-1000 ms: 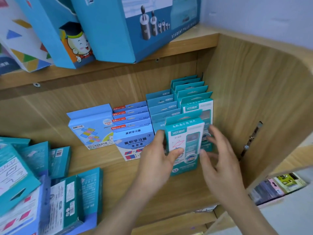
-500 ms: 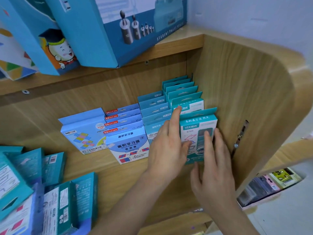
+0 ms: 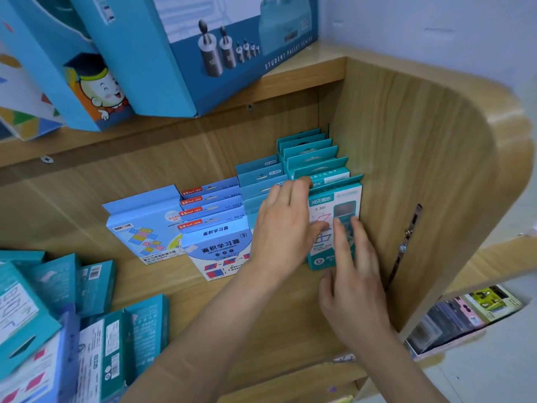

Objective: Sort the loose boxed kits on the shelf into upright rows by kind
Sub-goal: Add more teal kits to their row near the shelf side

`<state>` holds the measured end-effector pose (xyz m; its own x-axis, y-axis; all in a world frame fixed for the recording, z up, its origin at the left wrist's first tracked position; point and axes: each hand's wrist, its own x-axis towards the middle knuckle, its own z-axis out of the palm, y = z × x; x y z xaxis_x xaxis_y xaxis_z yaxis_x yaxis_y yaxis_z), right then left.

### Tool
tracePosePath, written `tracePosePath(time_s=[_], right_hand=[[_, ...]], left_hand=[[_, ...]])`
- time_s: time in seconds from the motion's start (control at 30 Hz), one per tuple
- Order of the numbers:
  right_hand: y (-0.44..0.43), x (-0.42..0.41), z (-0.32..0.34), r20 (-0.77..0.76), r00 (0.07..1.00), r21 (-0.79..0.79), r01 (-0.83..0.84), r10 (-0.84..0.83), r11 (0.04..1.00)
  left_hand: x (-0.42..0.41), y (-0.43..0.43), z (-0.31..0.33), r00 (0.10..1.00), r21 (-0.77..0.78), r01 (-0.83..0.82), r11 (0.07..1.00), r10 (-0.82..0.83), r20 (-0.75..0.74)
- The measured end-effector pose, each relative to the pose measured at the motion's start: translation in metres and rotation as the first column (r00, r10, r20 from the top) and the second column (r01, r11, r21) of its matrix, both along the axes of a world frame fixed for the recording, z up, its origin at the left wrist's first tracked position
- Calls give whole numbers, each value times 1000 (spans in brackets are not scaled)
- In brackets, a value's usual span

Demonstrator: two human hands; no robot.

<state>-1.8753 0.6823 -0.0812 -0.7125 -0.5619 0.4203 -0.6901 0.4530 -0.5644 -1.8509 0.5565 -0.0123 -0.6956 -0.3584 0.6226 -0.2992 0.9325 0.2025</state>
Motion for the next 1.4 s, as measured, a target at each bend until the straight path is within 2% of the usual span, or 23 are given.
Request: tracePosePath(time_s=[0.13, 0.27, 0.37, 0.53, 0.73, 0.9, 1.07, 1.4], right_hand=[[-7, -1, 3, 7, 1000, 20, -2, 2, 1000], [-11, -8, 16, -73, 997, -37, -24, 22, 999], [-17, -16, 25, -102, 994, -27, -38, 35, 999], [-23, -20, 26, -111, 992, 22, -57, 59, 998], [-19, -24, 30, -129, 991, 45, -39, 44, 998], [-7, -22, 35, -69, 996, -61, -66, 62, 996], [0, -18, 33, -64, 994, -139, -101, 93, 985], [5, -13, 40, -86, 993, -221, -100, 82, 970]], left_hand=[[-2, -5, 7, 1000, -12, 14, 1000, -14, -2], [0, -12, 23, 999, -32, -1, 999, 0, -44], [-1, -22, 34, 999, -71, 0, 997, 3, 36], [-4, -28, 44, 981, -37, 41, 998, -34, 193], [-6, -32, 44, 982, 11, 53, 999, -54, 182], [-1, -29, 40, 980, -4, 57, 998, -55, 190], [9, -27, 38, 989, 98, 115, 989, -123, 83], [28, -24, 30, 984, 180, 178, 967, -171, -53]])
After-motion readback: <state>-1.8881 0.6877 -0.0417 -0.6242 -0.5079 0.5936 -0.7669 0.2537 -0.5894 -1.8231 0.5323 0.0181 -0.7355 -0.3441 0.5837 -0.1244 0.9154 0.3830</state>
